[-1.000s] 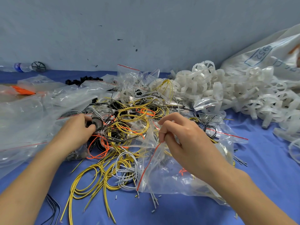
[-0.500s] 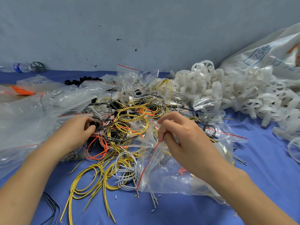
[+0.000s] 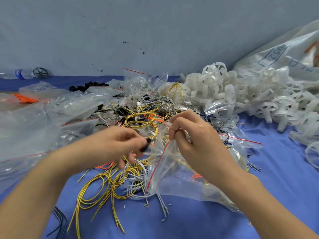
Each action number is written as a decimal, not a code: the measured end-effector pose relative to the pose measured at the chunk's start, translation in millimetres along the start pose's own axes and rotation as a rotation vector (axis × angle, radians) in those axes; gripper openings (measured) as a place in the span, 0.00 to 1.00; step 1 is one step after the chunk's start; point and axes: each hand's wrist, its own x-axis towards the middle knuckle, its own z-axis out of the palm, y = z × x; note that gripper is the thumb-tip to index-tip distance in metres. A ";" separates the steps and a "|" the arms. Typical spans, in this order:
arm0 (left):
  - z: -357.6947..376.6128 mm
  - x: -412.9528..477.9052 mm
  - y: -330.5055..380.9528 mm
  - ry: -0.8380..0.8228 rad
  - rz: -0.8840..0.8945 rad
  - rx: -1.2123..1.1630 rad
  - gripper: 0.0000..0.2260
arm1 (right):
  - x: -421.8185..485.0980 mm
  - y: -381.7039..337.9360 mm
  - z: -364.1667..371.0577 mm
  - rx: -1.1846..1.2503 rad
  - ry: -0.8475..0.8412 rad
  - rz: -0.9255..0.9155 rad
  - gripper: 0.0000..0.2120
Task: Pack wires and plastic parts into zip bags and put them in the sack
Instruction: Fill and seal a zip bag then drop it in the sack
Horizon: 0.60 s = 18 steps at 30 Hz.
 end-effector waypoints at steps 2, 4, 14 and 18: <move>21.4 3.3 2.0 -0.054 0.051 0.085 0.08 | 1.3 -1.9 -0.4 0.008 0.007 -0.005 0.10; 41.1 6.4 4.5 -0.067 0.127 0.123 0.08 | 1.4 -4.0 -0.7 0.017 0.002 -0.010 0.09; 12.2 5.9 -5.8 0.105 0.157 -0.060 0.08 | -0.8 -5.0 -1.2 0.004 -0.029 -0.044 0.10; -39.7 6.4 -59.8 0.638 -0.069 0.500 0.07 | -3.3 -5.3 2.2 -0.007 -0.089 -0.058 0.11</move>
